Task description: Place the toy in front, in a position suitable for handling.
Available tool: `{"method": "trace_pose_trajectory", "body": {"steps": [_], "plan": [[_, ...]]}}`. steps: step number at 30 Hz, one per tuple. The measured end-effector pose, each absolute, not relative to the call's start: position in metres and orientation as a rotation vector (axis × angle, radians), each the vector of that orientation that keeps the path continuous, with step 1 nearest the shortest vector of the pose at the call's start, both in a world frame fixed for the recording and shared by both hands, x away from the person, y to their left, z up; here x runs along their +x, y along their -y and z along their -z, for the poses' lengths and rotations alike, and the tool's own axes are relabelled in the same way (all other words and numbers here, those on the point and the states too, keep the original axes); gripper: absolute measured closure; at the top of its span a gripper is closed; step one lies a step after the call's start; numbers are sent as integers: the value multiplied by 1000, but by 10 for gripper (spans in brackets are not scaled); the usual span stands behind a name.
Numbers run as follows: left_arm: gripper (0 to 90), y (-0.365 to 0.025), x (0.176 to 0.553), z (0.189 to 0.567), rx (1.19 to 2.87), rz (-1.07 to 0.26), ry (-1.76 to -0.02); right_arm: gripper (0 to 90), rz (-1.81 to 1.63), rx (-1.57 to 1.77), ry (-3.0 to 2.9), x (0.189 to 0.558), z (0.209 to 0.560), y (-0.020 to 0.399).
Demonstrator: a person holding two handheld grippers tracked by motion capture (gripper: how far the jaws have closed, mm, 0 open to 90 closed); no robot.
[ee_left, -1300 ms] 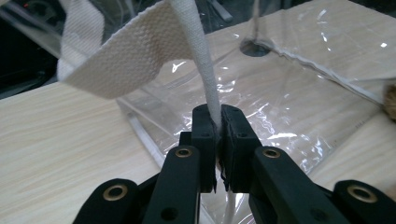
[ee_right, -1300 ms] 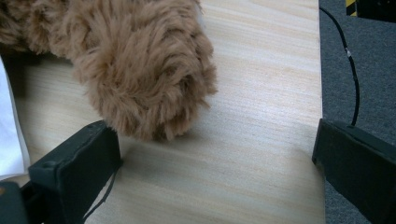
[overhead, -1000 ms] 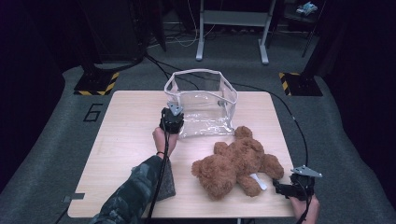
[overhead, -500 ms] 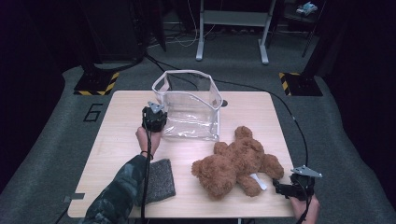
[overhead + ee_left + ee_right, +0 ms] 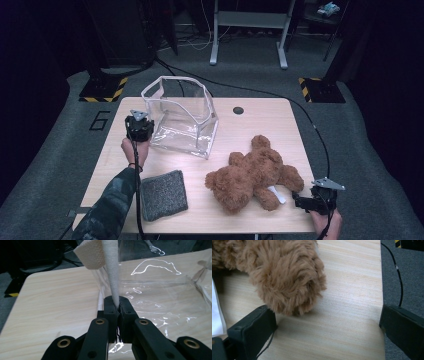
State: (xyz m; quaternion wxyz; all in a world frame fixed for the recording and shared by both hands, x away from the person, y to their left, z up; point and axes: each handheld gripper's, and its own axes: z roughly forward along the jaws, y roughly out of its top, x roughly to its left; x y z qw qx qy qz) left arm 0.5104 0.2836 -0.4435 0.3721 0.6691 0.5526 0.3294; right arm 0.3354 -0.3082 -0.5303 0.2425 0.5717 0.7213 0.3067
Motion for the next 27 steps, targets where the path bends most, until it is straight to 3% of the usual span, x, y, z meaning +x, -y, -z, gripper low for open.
{"method": "trace_pose_trajectory", "body": {"steps": [20,22,24,25,26,27], "plan": [[848,-359,491,446,1635,-965,-1554,3,-837,1568,-1966,335,530,308],[757,-363,489,444,1634,-965,-1568,3,-837,1570,-1965,335,530,308],[568,-365,485,441,1606,-941,-1583,3,-837,1570,-1965,335,530,308],[568,-365,481,440,1590,-928,-1588,3,-837,1568,-1966,335,530,308],[432,-363,476,439,1578,-914,-1581,3,-837,1568,-1966,335,530,308],[432,-361,470,439,1582,-912,-1561,3,-837,1568,-1966,335,530,308]]}}
